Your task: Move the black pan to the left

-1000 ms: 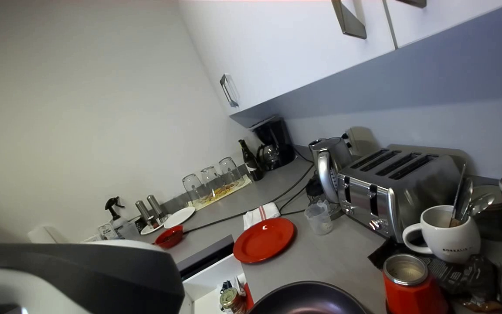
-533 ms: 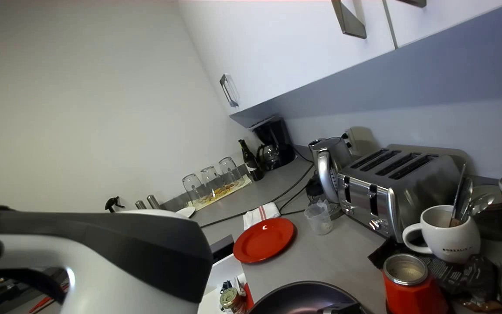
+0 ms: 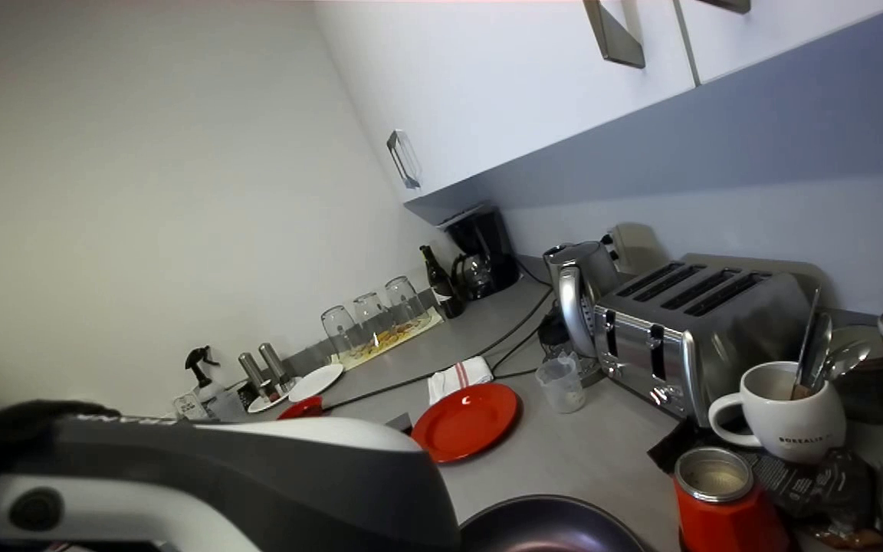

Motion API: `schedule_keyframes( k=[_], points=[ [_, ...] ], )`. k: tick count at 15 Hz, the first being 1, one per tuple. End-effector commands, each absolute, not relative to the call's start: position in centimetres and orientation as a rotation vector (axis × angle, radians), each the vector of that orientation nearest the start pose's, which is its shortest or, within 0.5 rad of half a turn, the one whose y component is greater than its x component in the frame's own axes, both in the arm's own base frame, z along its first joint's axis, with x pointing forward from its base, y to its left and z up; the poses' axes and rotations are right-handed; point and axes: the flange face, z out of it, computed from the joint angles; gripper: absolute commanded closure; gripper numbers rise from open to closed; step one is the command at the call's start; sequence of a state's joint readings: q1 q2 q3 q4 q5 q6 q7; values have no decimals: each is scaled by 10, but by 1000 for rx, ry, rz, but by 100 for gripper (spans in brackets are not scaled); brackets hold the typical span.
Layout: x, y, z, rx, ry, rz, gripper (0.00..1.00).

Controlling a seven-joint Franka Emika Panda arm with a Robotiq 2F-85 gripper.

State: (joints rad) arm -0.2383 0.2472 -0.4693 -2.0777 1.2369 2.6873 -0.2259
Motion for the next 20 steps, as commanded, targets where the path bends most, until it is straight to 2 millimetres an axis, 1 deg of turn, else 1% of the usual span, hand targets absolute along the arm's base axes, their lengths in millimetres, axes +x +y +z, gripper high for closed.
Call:
schedule_keyframes(
  k=[1,3,6,10,13,15,20],
  points=[
    [433,-426,335,-1895,1830,-859,0],
    [427,-432,326,-1882,1849,-855,0],
    [425,-434,324,-1890,1825,-889,0],
    [435,-432,333,-1928,1738,-970,0],
    [445,-430,335,-1942,1676,-1011,0],
    [452,-429,330,-1945,1650,-1018,0],
    [470,-429,299,-1948,1640,-980,0]
  ],
)
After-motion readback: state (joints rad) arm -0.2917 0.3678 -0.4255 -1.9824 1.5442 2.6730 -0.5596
